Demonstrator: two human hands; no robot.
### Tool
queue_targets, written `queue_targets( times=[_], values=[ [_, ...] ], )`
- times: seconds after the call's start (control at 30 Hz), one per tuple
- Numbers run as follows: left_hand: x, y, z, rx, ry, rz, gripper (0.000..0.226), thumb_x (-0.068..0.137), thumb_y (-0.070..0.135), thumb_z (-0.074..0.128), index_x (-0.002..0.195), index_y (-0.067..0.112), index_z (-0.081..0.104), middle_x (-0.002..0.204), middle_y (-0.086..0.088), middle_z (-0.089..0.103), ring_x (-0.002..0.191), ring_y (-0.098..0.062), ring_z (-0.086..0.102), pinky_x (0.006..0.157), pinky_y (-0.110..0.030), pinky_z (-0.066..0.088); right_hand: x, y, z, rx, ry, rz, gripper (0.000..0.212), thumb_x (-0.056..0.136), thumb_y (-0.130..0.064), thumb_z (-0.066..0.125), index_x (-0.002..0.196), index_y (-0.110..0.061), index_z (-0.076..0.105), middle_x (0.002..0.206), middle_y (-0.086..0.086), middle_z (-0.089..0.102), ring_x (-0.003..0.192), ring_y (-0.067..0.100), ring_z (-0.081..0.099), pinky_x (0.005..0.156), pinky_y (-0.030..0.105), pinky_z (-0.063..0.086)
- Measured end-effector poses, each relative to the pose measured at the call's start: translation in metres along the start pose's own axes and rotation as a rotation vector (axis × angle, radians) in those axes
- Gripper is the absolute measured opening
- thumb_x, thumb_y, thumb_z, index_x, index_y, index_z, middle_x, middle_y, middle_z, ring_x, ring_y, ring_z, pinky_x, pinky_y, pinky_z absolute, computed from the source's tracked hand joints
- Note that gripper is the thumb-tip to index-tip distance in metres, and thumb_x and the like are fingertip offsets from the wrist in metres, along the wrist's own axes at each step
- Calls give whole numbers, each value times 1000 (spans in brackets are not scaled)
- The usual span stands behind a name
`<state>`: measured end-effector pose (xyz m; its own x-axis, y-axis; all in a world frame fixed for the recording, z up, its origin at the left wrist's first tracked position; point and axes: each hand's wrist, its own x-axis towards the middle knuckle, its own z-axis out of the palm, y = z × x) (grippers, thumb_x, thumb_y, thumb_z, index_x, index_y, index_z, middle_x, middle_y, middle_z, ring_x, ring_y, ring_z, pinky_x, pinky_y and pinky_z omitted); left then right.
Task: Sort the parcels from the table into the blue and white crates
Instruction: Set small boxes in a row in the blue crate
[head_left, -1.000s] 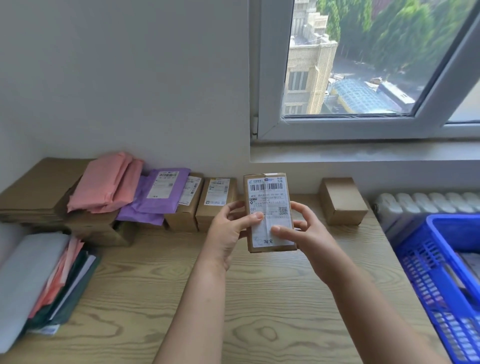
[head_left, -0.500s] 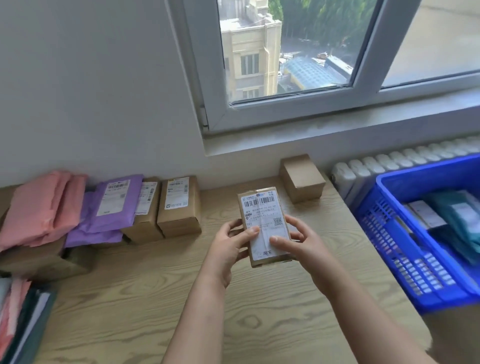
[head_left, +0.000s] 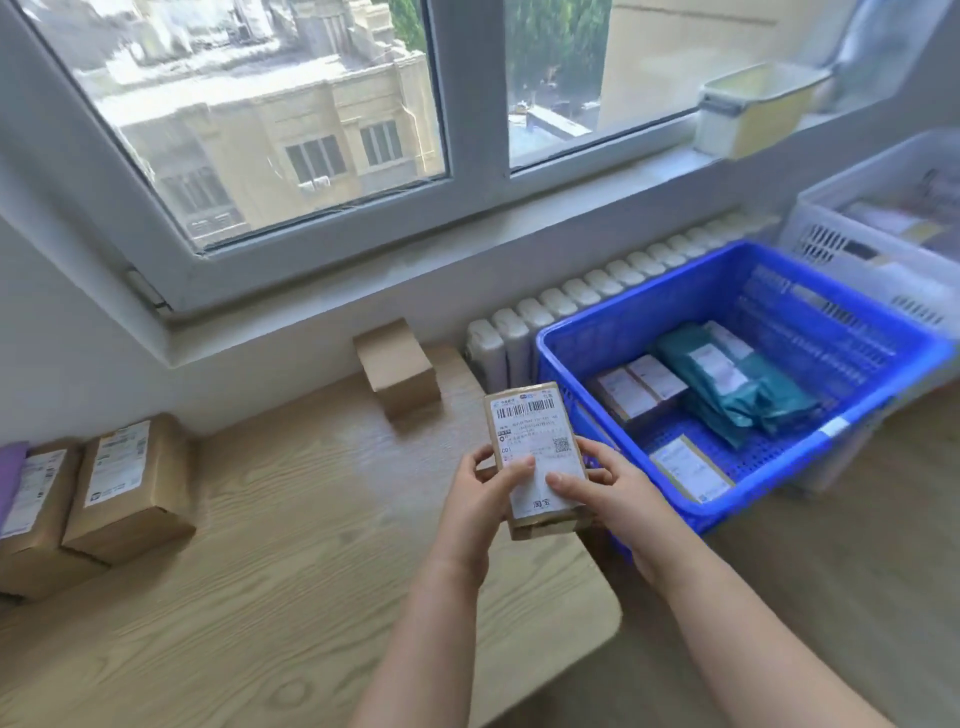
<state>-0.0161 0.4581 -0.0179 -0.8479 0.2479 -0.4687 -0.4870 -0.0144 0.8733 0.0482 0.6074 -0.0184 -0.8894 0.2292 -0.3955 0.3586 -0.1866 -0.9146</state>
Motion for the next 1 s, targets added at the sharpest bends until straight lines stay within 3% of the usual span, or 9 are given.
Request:
queue_targets(
  times=[0.17,0.27,0.33,0.47,0.57,0.7,0.93,1.0],
  values=[
    [9,-28,103,-2,-31,-30,43,87,13,74,125,8,55,107,-5,74,91,-19,74,75,-34,60,-6,0,-105,1,62,33,48,83,-21,79,125,-31,59,111,4,72,102,18,71,94,37,55],
    [16,-40,153,-6,-46,-43,53,85,18,78,131,8,53,110,-8,74,94,-23,74,86,-46,60,-4,-2,-156,-6,95,42,46,85,-19,77,126,-26,60,111,-1,73,105,17,70,95,37,55],
    [22,-45,178,10,-45,-52,55,85,20,78,132,11,52,111,-6,74,94,-21,74,90,-48,58,0,-5,-182,-21,109,58,36,87,-19,75,119,-27,61,111,0,74,100,17,72,95,36,55],
    [51,-51,214,32,-26,-63,55,85,24,78,132,14,51,114,-6,72,95,-20,74,83,-39,60,26,-8,-216,-36,140,86,40,86,-21,75,123,-23,59,112,1,73,96,17,73,89,34,55],
    [84,-52,235,32,-17,-103,52,85,25,79,128,16,52,120,-7,68,100,-20,72,92,-43,58,57,-11,-236,-65,157,104,43,86,-21,76,125,-20,59,113,2,72,98,19,72,93,38,55],
    [142,-49,268,26,21,-184,49,84,29,79,119,14,49,118,-8,65,103,-22,70,93,-46,57,112,-20,-270,-126,154,156,42,81,-28,78,120,-25,61,113,3,72,96,19,73,97,43,53],
    [209,-54,307,79,31,-267,75,67,48,79,123,7,54,115,-10,71,101,-22,71,92,-45,57,177,-26,-306,-250,143,214,39,86,-24,74,122,-26,57,109,1,70,89,13,73,89,35,56],
    [223,-53,316,94,45,-284,61,78,41,76,122,7,51,115,-9,69,102,-22,70,93,-44,57,194,-23,-313,-251,137,241,38,88,-24,72,122,-26,57,109,0,70,91,13,72,87,33,55]
  ],
)
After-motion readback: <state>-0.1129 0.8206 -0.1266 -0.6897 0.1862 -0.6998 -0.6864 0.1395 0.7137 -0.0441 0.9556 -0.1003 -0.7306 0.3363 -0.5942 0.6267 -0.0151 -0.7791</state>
